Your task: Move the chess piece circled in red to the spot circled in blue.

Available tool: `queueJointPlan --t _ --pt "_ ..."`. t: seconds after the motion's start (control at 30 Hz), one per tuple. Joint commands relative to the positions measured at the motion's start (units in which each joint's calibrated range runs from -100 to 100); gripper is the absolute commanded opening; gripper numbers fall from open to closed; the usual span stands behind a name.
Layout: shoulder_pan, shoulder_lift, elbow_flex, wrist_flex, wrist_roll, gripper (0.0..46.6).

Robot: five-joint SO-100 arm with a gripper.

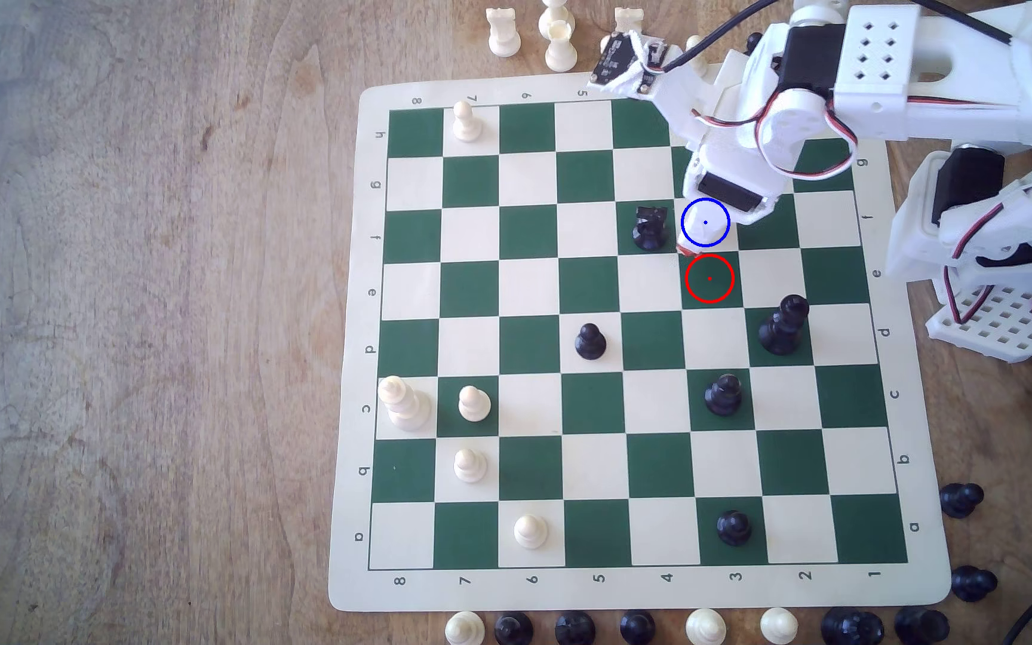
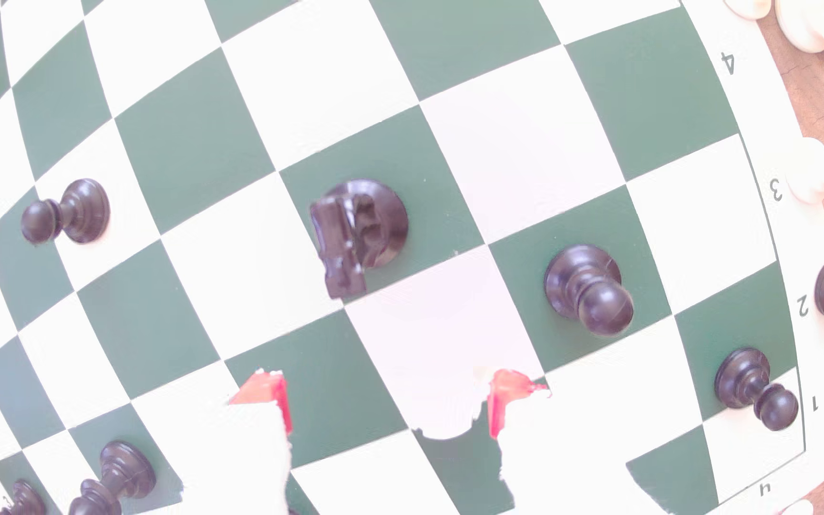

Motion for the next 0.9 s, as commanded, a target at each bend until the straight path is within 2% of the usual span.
queueJointPlan --t 0.0,0.33,0.57,0.7,0.73,0.87 --pt "-1.2 -9.2 2.0 1.3 0.0 22.8" --pt "-6.2 -29.3 9.8 6.4 0.5 22.3" --pt "-7.3 -38.6 13.6 0.6 0.5 20.9" --pt "-7.6 -41.3 18.0 -7.3 1.2 19.2" --pt "-7.6 -43.0 20.4 -10.6 1.9 17.9" --pt "-6.5 -49.0 27.1 -21.8 2.0 12.9"
